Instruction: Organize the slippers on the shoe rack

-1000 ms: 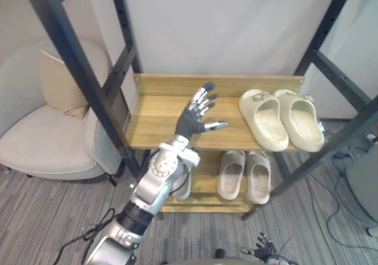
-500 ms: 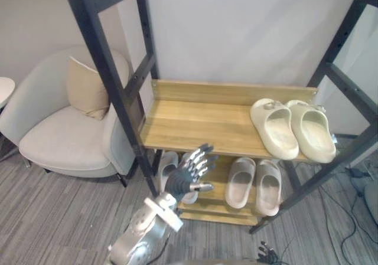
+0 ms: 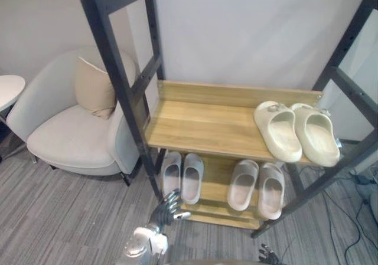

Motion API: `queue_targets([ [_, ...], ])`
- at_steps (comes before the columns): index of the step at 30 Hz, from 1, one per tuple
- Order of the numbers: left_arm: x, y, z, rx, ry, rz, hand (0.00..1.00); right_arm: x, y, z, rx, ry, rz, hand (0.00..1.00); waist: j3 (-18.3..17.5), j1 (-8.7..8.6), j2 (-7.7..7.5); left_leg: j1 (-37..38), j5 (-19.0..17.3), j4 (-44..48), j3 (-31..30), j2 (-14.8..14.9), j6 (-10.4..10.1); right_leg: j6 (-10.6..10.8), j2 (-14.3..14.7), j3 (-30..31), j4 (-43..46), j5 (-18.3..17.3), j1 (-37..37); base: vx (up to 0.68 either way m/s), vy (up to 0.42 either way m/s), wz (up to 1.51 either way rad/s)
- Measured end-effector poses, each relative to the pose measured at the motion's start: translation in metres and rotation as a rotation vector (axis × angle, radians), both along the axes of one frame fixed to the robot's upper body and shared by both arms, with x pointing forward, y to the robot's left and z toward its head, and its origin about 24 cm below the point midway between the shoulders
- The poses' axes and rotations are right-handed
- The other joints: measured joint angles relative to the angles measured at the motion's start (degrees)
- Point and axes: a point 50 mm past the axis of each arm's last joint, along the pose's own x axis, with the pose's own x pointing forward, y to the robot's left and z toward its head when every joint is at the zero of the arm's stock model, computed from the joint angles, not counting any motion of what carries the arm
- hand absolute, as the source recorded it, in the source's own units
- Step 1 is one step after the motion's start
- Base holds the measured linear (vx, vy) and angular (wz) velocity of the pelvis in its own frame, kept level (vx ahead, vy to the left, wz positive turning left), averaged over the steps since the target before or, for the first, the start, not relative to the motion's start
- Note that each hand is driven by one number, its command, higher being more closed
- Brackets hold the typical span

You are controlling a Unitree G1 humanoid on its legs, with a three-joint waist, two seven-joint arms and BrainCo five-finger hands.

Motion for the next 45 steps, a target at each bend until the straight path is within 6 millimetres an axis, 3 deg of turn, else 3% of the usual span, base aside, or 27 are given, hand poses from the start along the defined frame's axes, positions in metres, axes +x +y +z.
queue_targets([
  [8,-0.007,0.031,-0.019,0.168,0.098,0.15,0.0,0.017,0.006,0.003,0.007,-0.046,-0.014,0.0,0.0,0.06,-0.41,0.2,-0.4,0.0,1.0,-0.1,0.0,0.0,0.1,0.7,-0.3,0.0,0.3,0.05,0.014,-0.05],
  [28,-0.045,0.037,-0.045,0.234,0.288,0.308,0.0,0.026,0.013,0.003,0.006,-0.067,-0.027,0.0,0.4,0.91,-0.21,1.1,-0.4,-2.0,2.8,-0.5,0.4,0.5,-0.2,2.8,0.6,-0.3,-1.3,0.0,0.008,-0.05],
  [33,-0.029,0.034,-0.042,0.219,0.25,0.318,0.0,0.045,0.019,0.007,0.019,-0.105,-0.013,0.0,4.4,0.92,0.8,0.8,-1.4,0.3,2.3,-0.3,1.0,0.7,-1.8,5.6,18.1,-5.0,-8.2,-0.02,0.026,0.06],
  [35,-0.028,0.035,-0.041,0.225,0.247,0.32,0.0,0.048,0.023,0.007,0.027,-0.115,-0.014,0.0,4.5,0.52,0.09,-0.4,-1.7,1.7,-0.6,-1.0,1.3,-0.1,-1.9,12.2,24.6,-6.4,-10.8,-0.05,0.033,0.58],
  [39,-0.016,0.036,-0.038,0.236,0.217,0.326,0.0,0.039,0.029,0.004,0.047,-0.088,-0.023,0.0,3.6,0.4,-2.2,-5.2,-1.6,4.2,-8.8,-3.3,1.3,0.7,-1.9,24.1,25.7,-10.8,-10.5,-0.04,-0.086,1.13],
  [43,-0.016,0.039,-0.038,0.244,0.216,0.331,0.0,0.039,0.037,0.001,0.068,-0.073,-0.021,0.0,3.0,1.35,-3.34,-8.7,0.3,5.0,-14.3,-4.2,-0.5,1.3,-2.8,21.6,19.1,-13.7,-7.8,-0.02,-0.151,0.78],
  [45,-0.013,0.034,-0.039,0.227,0.219,0.33,0.0,0.047,0.035,0.004,0.059,-0.096,-0.013,0.0,4.0,1.14,-1.85,-11.1,1.9,4.8,-17.8,-3.6,-1.9,1.9,-2.2,17.7,16.7,-14.5,-6.9,-0.09,-0.205,0.95],
])
